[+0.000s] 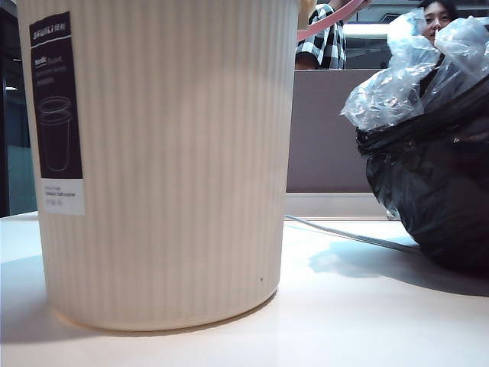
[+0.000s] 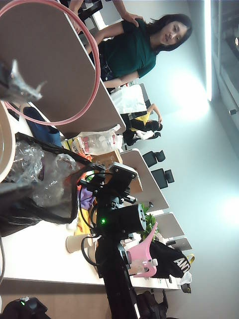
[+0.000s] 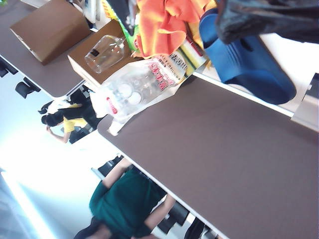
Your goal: Open the ring lid of the trash can, pull out the black garbage bag inside, and place it on the table.
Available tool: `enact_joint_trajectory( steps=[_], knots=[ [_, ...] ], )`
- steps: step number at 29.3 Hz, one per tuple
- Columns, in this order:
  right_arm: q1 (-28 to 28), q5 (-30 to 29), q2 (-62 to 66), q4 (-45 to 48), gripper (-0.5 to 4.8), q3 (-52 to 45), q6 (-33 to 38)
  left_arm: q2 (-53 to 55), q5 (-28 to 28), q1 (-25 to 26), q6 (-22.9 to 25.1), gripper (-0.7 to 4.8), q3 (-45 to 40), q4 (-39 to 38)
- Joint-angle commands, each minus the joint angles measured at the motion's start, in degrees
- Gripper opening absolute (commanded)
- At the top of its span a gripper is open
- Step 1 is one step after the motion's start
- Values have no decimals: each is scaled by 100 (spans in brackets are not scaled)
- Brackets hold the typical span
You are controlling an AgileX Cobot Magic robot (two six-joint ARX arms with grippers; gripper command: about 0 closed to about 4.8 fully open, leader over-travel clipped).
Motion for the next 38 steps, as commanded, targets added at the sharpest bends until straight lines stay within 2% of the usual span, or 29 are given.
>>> enact_joint_trajectory(
  steps=[1, 12, 19, 26, 38],
  knots=[
    [0, 72, -164, -114, 213, 26, 24, -52, 15, 4, 33, 211, 15, 4],
    [0, 59, -645, -800, 213, 26, 44, -166, 13, 4, 107, 211, 13, -125],
    [0, 57, -925, -1589, 277, -4, 44, -245, 35, 4, 107, 211, 15, -146],
    [-15, 85, -1158, -2492, 276, -9, 48, -354, 66, 4, 127, 211, 15, -210],
    [-17, 293, -2968, -3296, 275, 7, 588, -483, -146, 4, 264, 211, 13, -890]
  ],
)
